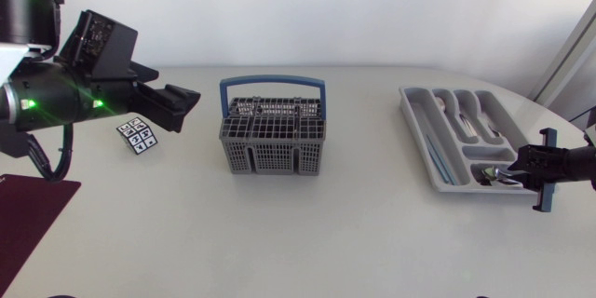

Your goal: Transfer all utensils from the basket to the drawer tray.

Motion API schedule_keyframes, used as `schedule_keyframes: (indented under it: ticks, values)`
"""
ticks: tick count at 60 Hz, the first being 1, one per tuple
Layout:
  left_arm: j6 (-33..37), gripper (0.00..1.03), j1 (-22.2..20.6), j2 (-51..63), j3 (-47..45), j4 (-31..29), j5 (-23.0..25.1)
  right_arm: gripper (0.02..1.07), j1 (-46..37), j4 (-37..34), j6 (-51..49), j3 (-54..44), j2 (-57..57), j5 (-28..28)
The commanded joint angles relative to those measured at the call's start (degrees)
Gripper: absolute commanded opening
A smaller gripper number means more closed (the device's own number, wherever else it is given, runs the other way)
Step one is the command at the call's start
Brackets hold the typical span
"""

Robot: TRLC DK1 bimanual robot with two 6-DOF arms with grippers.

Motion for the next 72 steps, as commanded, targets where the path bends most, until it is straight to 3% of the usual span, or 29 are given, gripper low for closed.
schedule_keyframes:
  ticks: [1,9,13,15,16,17,18,31,51,64,72]
  values:
    - [0.64,0.99,0.29,-1.41,-1.99,0.97,-0.34,0.49,-0.23,0.17,-1.99,-2.01,-2.46,-0.86]
    - [0.03,0.99,0.37,-2.2,-2.87,1.5,-0.43,0.59,-0.4,0.96,-1.64,-3.51,-5.19,-1.66]
    - [0.11,0.99,0.37,-2.64,-3.66,1.85,-0.43,0.69,-0.49,1.05,-0.67,-4.65,-7.65,-2.89]
    - [0.11,0.99,0.37,-2.9,-4.1,1.94,-0.43,0.78,-0.49,1.31,0.12,-4.91,-8.44,-3.15]
    - [0.11,0.99,0.37,-2.99,-4.27,1.94,-0.43,0.86,-0.49,1.48,0.56,-5.0,-8.88,-3.15]
    - [0.03,0.99,0.37,-3.16,-4.45,2.03,-0.43,1.01,-0.49,1.57,1.26,-5.09,-9.23,-3.24]
    - [0.03,0.99,0.37,-3.25,-4.54,2.03,-0.43,1.05,-0.49,1.57,1.7,-5.09,-9.49,-3.41]
    - [-0.06,0.99,1.43,-4.92,-6.65,2.82,-0.52,1.03,1.53,1.92,10.05,-9.48,-16.35,-6.49]
    - [0.73,0.99,5.12,-7.21,-10.16,5.81,-0.52,1.03,12.08,2.98,33.78,-15.28,-29.27,-8.25]
    - [1.08,0.99,8.28,-10.02,-13.24,8.44,-0.52,1.03,19.37,4.03,48.37,-17.39,-35.95,-7.46]
    - [2.75,0.99,8.55,-12.66,-15.52,8.8,-0.52,1.03,24.64,8.34,55.14,-21.08,-41.05,-4.29]
